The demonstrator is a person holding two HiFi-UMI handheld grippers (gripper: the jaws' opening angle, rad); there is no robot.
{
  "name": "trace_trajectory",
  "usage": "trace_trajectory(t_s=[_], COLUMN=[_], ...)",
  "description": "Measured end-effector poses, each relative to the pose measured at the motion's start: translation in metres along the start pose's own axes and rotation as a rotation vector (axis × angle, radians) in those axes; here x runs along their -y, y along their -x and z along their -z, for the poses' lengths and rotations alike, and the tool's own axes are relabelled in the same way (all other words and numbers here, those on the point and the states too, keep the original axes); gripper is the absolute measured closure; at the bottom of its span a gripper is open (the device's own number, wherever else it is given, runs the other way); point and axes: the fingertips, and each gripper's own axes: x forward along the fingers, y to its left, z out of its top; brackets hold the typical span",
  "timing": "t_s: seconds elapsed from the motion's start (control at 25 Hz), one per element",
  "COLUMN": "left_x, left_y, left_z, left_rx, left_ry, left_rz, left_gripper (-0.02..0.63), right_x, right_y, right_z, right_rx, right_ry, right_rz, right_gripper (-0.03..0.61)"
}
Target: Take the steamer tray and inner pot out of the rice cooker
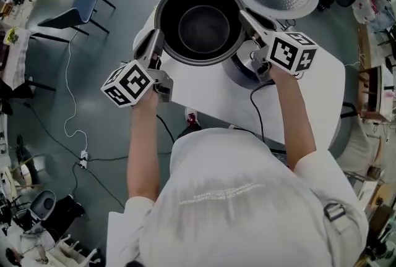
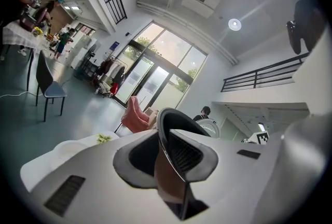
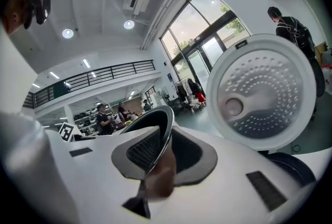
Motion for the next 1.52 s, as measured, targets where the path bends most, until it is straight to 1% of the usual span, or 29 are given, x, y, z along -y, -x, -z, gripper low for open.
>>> trace_trajectory(t_s=[0.16, 0.28, 0.4, 0.68, 0.8, 0.96, 1.12, 1.24, 1.44, 1.52], left_x=[-0.036, -0.059, -0.076, -0.109, -0.122, -0.137, -0.147, -0.160, -0.177, -0.183], left_y=[0.037, 0.063, 0.078, 0.115, 0.128, 0.142, 0.145, 0.144, 0.146, 0.146], left_z=[0.002, 0.007, 0.016, 0.061, 0.083, 0.109, 0.133, 0.145, 0.165, 0.169], left_rx=[0.015, 0.020, 0.021, -0.016, -0.047, -0.100, -0.144, -0.159, -0.213, -0.226], left_ry=[0.026, 0.062, 0.112, 0.207, 0.225, 0.247, 0.259, 0.287, 0.287, 0.291], left_rz=[-0.083, -0.121, -0.146, -0.242, -0.284, -0.308, -0.328, -0.336, -0.338, -0.338], left_gripper=[0.545, 0.545, 0.545, 0.545, 0.545, 0.545, 0.545, 0.544, 0.544, 0.545], right_x=[-0.027, -0.044, -0.049, -0.058, -0.060, -0.060, -0.054, -0.049, -0.039, -0.036], right_y=[-0.031, -0.050, -0.064, -0.076, -0.078, -0.082, -0.080, -0.083, -0.087, -0.087], right_z=[0.027, 0.051, 0.073, 0.136, 0.164, 0.197, 0.220, 0.236, 0.273, 0.285], right_rx=[-0.057, -0.108, -0.164, -0.299, -0.362, -0.427, -0.467, -0.501, -0.575, -0.594], right_ry=[-0.009, -0.032, -0.055, -0.086, -0.104, -0.137, -0.160, -0.159, -0.111, -0.118], right_rz=[-0.068, -0.100, -0.122, -0.162, -0.168, -0.155, -0.117, -0.088, -0.041, -0.020], right_gripper=[0.492, 0.492, 0.492, 0.493, 0.498, 0.511, 0.512, 0.512, 0.512, 0.512])
